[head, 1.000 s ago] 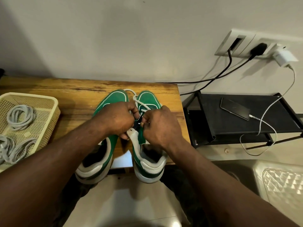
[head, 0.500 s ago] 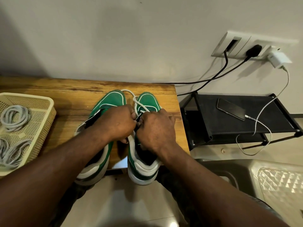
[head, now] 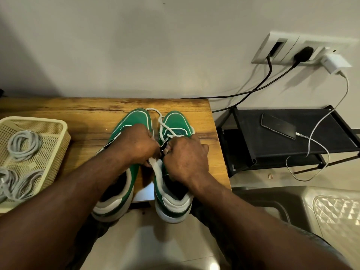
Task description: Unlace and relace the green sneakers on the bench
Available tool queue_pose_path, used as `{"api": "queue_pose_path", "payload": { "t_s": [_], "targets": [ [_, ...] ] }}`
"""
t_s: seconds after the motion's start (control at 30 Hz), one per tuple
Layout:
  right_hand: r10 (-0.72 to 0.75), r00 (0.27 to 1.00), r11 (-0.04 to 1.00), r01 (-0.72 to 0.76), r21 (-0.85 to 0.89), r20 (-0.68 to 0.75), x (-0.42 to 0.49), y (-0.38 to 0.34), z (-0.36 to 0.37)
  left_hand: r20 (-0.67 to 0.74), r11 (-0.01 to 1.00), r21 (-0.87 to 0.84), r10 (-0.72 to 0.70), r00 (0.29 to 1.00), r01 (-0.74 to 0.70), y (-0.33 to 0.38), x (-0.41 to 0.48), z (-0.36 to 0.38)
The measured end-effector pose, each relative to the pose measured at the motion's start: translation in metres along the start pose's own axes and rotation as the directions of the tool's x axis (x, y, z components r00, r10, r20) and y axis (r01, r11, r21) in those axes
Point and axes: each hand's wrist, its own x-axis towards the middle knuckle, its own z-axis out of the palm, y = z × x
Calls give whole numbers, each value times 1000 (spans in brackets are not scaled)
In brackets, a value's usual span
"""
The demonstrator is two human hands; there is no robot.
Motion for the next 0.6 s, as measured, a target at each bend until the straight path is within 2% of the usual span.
{"api": "queue_pose_path", "payload": {
  "t_s": [0.17, 0.27, 0.37, 0.5, 0.6],
  "targets": [
    [81, 996, 979, -88, 185, 47, 5, 2, 4, -89, 988, -151, -31, 996, 17, -4, -5, 4],
    [140, 988, 961, -150, 234, 58, 9, 1, 5, -77, 968, -248, -48, 996, 28, -2, -6, 3],
    [176, 983, 961, -183, 210, 51, 8, -1, 3, -36, 950, -308, -60, 998, 46, 1, -9, 0],
    [151, 988, 986, -152, 75, 22, 5, -5, -2, -90, 969, -248, -32, 995, 9, 3, -13, 7],
    [156, 987, 976, -158, 149, 23, 7, -2, 0, -144, 966, -258, -35, 989, -3, 1, -14, 13]
  ]
}}
